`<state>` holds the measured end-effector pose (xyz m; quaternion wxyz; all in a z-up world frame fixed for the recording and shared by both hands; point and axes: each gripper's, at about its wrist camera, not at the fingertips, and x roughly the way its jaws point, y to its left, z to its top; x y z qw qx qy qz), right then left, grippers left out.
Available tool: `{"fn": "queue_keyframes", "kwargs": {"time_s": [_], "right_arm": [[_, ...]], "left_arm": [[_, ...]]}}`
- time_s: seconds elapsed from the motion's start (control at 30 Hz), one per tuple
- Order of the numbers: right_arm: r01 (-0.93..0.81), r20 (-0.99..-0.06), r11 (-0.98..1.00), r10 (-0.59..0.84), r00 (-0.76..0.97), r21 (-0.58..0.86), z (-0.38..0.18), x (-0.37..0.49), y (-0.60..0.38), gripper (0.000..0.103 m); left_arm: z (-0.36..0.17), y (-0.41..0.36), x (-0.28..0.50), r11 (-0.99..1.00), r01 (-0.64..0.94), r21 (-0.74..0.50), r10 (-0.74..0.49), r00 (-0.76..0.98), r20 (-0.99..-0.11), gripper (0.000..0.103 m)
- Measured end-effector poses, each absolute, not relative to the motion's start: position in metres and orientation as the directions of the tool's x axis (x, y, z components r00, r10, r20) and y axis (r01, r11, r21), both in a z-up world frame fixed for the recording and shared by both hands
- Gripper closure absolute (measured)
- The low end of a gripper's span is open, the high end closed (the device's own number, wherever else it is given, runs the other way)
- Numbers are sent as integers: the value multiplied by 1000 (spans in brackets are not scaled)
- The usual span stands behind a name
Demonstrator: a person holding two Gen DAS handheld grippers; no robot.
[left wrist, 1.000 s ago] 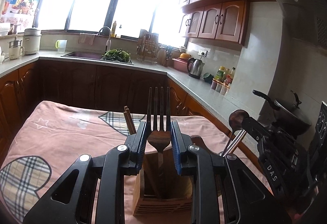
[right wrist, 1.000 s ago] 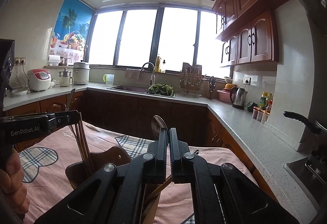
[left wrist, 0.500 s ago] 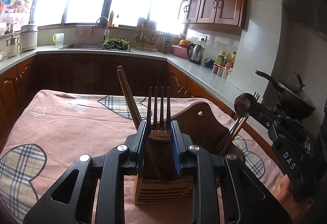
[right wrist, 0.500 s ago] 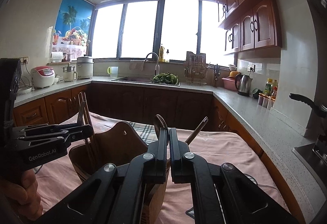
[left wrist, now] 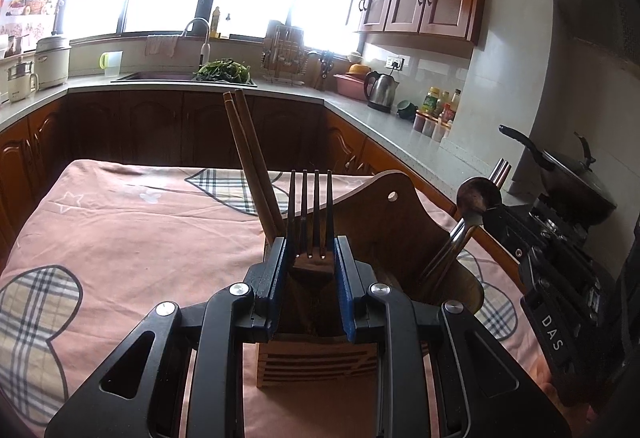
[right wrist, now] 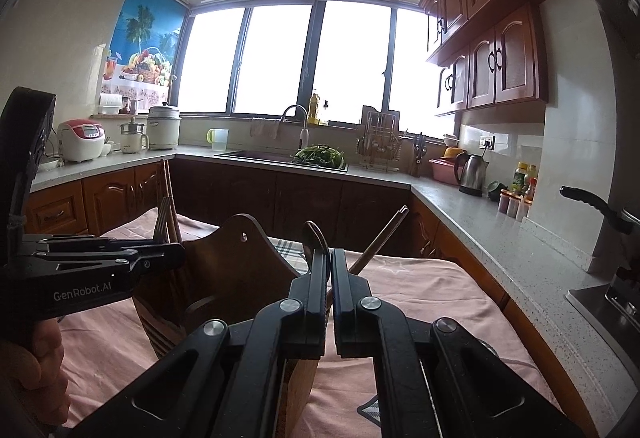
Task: Organize utensils
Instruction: 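Carry the held fork and spoon to the wooden holder and lower them in, then open the left tool while the right tool opens, releasing fork and spoon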
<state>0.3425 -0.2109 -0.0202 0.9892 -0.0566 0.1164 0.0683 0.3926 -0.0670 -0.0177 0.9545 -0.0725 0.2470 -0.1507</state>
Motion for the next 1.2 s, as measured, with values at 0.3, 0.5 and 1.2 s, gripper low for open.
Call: {"fn": "queue_keyframes", "kwargs": {"time_s": [0.3,0.5,1.2], "right_arm": [[-150,-261,987,129,957,-62,-19,344,-220,101],[-159,-283,987,142,949,-37,-17,348,-224,99],[-158,-267,984,173,948,78,-2,329,-244,49]], "left_arm": [[-16,-70,396,947,245,-209,-316,827,-464,81],[-14,-71,400,947,237,-215,-314,819,-481,81],[2,-59,374,955,202,-219,-283,843,-458,42]]}}
